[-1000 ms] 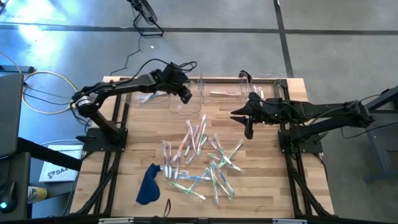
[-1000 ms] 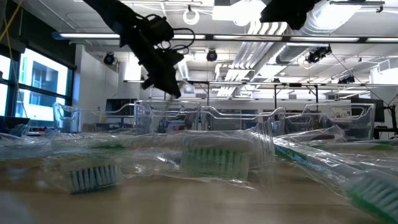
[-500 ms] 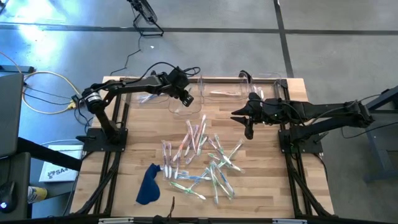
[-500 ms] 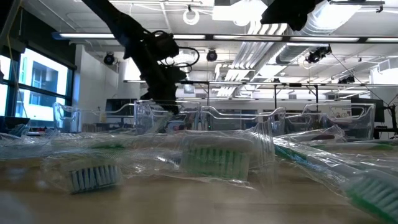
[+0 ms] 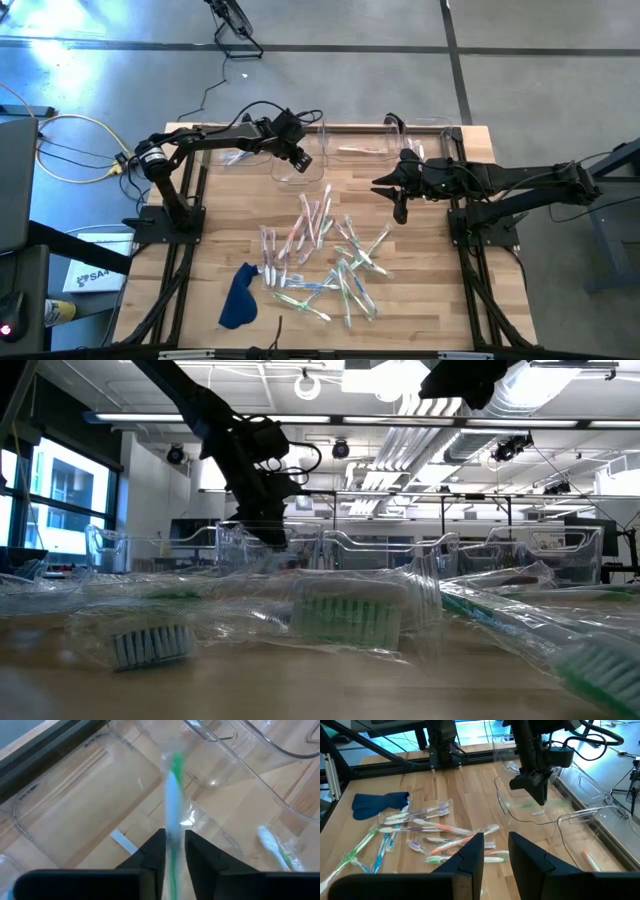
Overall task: Pick & Place Toothbrushes
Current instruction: Put the green toothbrush into the middle left transparent bin, then put the orange toothbrush into the middle right transparent bin
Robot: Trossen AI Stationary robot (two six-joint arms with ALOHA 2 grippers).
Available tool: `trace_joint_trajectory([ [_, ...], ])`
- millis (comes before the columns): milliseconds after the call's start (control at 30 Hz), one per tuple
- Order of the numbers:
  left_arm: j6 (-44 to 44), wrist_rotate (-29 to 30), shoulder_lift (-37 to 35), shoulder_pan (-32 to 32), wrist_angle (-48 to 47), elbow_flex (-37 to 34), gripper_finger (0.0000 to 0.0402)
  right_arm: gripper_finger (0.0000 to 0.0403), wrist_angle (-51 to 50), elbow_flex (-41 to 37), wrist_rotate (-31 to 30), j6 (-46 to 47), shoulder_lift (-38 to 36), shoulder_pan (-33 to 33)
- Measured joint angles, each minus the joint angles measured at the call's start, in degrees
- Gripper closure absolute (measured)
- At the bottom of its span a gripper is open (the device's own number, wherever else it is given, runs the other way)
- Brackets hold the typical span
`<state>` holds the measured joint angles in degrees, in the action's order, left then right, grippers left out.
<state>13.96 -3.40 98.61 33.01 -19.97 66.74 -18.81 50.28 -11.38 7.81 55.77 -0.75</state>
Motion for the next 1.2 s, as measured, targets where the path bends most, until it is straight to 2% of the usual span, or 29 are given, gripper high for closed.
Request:
trace_joint_trajectory([
  [167, 0.1, 0.0, 0.0, 0.0, -0.4, 0.0, 0.0288, 0.0321, 0.0, 0.0, 0.0, -0.1, 0.0, 0.0],
  [300, 0.0, 0.0, 0.0, 0.0, -0.2, 0.0, 0.0273, 0.0321, 0.1, 0.0, 0.0, -0.1, 0.0, 0.0],
  [833, -1.6, -2.6, 0.0, 0.0, 0.1, 0.0, 0.0270, 0.0321, 0.1, 0.0, 0.0, -0.1, 0.0, 0.0],
  [1200, -7.6, -0.1, -4.4, -1.8, 2.1, -0.1, 0.0270, 0.0321, -0.6, 0.0, -0.3, -0.1, 0.0, 0.0],
])
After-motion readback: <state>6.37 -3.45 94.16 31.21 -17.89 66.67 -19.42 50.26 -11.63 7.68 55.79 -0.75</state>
